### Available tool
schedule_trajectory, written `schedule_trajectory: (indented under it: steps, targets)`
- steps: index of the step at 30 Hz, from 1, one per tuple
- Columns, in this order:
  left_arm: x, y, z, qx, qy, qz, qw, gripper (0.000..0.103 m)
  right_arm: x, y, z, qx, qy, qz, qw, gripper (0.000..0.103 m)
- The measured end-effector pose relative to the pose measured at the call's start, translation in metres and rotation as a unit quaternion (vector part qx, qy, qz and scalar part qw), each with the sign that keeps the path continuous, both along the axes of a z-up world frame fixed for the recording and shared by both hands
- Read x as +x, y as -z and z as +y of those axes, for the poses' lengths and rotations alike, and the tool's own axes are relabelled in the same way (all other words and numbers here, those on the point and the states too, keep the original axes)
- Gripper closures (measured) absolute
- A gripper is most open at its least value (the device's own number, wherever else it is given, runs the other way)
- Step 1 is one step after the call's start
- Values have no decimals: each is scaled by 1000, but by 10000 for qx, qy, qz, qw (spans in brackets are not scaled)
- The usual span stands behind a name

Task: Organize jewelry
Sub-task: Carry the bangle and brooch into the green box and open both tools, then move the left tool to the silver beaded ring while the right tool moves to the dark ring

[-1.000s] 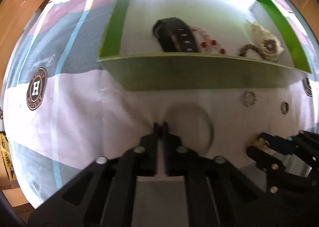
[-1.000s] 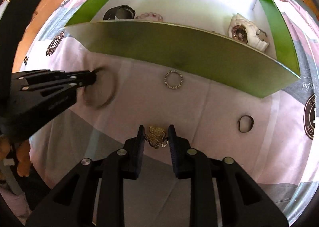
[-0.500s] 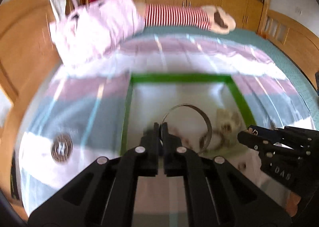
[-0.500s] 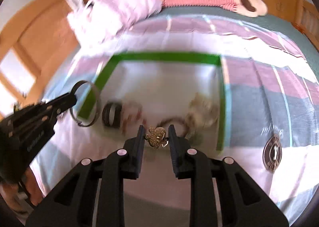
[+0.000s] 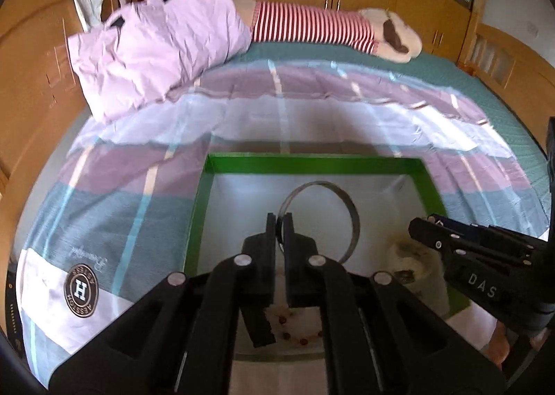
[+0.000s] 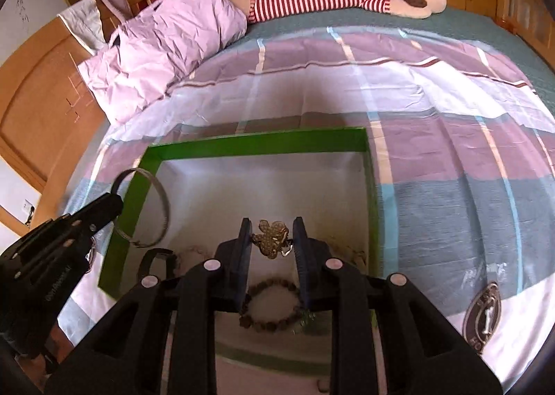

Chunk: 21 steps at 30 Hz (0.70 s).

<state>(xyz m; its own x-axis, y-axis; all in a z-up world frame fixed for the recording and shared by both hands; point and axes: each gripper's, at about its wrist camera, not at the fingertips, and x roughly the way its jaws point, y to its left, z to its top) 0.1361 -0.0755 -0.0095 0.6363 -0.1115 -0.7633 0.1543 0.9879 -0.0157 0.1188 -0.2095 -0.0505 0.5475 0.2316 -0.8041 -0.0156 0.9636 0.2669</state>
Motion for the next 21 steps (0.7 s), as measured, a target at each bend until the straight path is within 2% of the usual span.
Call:
schedule_trajectory:
  steps: [2, 6, 11, 14, 16, 17, 21]
  targets:
    - [6, 13, 1, 86, -44, 147, 9998, 99, 7, 15, 10, -149, -91, 146, 9997, 79]
    - [13, 33, 6, 23, -101, 462, 9989, 99, 10, 37, 22, -360, -218, 390, 9984, 79]
    - [14, 44, 4, 130, -65, 576, 9982, 97, 7, 44, 26, -490, -245, 422, 9976, 77]
    - [13, 46, 4, 227, -66, 598, 9979, 90, 5, 36, 21, -422, -186, 373, 9982, 63]
    - [11, 43, 5, 276, -73, 530, 9982, 74, 0, 23, 16, -315, -154, 285, 9990, 60]
    - [9, 40, 5, 293, -70, 492, 9983, 71, -4, 16, 14, -283, -148, 257, 9992, 59]
    - [-8, 20, 10, 127, -30, 533, 9985, 69, -38, -10, -1, -247, -190, 357, 9989, 59]
